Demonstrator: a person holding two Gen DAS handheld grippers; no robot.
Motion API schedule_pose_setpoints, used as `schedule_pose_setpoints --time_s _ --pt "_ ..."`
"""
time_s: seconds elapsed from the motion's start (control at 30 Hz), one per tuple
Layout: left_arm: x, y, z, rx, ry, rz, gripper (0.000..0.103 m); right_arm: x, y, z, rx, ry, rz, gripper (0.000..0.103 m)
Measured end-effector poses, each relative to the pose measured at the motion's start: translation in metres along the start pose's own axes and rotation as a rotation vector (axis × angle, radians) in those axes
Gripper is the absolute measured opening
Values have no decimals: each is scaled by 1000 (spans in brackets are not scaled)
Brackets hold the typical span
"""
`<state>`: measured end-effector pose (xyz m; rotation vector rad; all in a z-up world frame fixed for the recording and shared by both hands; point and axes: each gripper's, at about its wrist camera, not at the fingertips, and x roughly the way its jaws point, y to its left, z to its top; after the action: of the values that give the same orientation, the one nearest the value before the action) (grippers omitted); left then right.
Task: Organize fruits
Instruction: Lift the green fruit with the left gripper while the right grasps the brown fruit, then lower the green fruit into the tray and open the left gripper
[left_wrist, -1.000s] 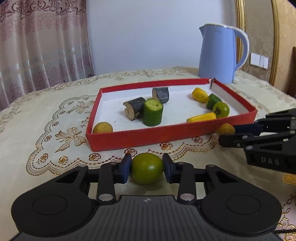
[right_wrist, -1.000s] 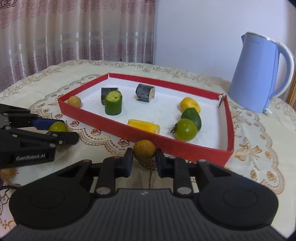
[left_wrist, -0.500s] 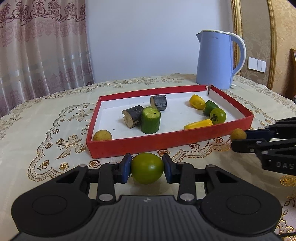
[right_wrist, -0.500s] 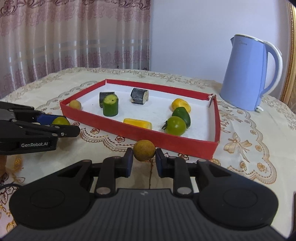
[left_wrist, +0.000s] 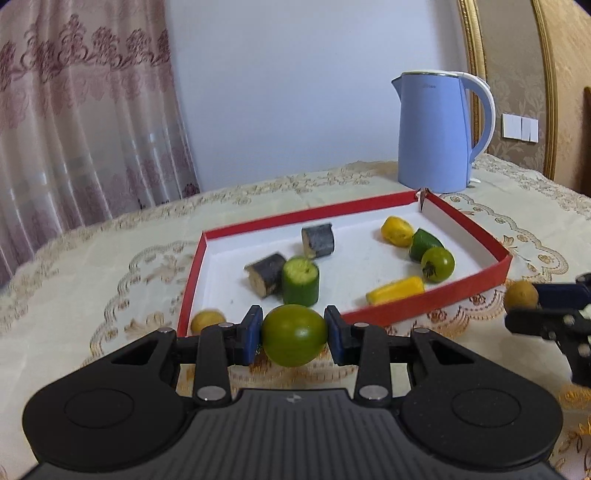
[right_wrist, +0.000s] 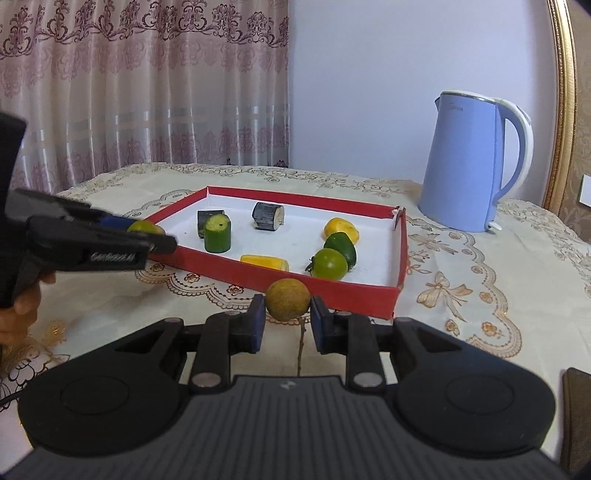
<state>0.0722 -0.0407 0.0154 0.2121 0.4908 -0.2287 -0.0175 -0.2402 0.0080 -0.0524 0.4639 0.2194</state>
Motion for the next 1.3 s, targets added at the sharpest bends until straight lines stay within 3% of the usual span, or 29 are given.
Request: schedule_pose_setpoints --time_s 0.47,0.9,0.97,1.1,1.3 --pt "45 -16 47 42 -1 56 36 -12 -6 -3 14 -10 -6 25" --pt "103 -23 69 41 73 101 36 -13 -7 -3 27 -9 1 25" --pt "107 -24 69 39 83 112 39 -12 -7 -3 30 -8 4 25" --pt "104 -24 70 24 68 114 73 -11 -7 -3 38 -8 6 25" --pt "77 -13 69 33 30 191 78 -11 -8 -3 47 -12 7 25"
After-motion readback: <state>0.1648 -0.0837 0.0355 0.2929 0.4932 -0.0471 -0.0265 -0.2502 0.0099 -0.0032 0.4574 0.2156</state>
